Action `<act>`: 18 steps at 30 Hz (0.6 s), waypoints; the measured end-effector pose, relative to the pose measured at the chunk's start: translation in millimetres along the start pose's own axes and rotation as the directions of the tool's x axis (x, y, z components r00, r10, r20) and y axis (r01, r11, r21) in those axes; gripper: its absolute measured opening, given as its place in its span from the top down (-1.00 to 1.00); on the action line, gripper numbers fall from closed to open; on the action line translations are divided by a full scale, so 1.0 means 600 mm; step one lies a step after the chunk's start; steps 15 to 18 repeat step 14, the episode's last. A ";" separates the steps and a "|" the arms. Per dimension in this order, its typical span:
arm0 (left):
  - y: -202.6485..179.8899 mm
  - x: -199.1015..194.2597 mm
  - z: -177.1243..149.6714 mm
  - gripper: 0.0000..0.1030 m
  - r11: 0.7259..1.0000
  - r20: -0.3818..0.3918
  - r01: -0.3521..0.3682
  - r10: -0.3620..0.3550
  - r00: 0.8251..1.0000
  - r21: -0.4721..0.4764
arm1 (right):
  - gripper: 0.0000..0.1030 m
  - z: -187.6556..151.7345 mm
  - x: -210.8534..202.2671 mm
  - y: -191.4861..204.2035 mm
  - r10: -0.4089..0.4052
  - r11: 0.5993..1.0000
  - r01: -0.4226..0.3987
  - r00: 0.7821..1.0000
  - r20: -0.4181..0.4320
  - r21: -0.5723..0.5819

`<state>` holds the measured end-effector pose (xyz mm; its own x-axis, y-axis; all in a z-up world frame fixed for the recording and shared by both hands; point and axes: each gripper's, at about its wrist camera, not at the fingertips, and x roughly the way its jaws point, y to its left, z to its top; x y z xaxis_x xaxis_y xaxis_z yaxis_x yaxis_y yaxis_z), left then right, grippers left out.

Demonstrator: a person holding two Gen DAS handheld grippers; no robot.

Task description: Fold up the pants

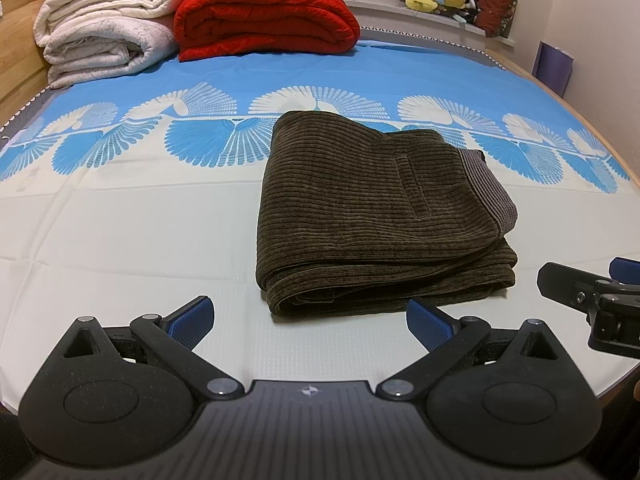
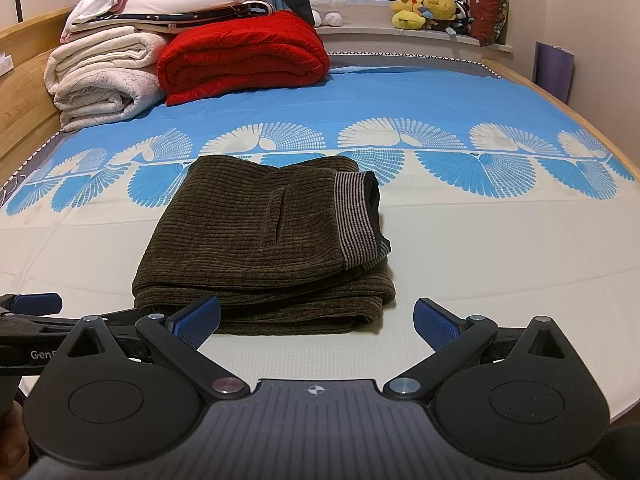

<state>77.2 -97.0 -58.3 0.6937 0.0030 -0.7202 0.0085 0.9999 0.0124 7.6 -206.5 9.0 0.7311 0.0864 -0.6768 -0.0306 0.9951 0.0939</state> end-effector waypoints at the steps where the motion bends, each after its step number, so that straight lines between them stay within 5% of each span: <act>1: 0.000 0.000 0.000 -0.99 1.000 0.000 0.000 0.000 1.000 0.000 | -0.98 0.000 0.000 0.001 0.000 1.000 0.000 1.000 0.000 0.000; 18: -0.002 0.001 -0.002 -0.99 1.000 0.001 0.003 -0.003 1.000 0.010 | -0.98 -0.001 0.001 -0.001 0.001 1.000 -0.001 1.000 0.000 0.003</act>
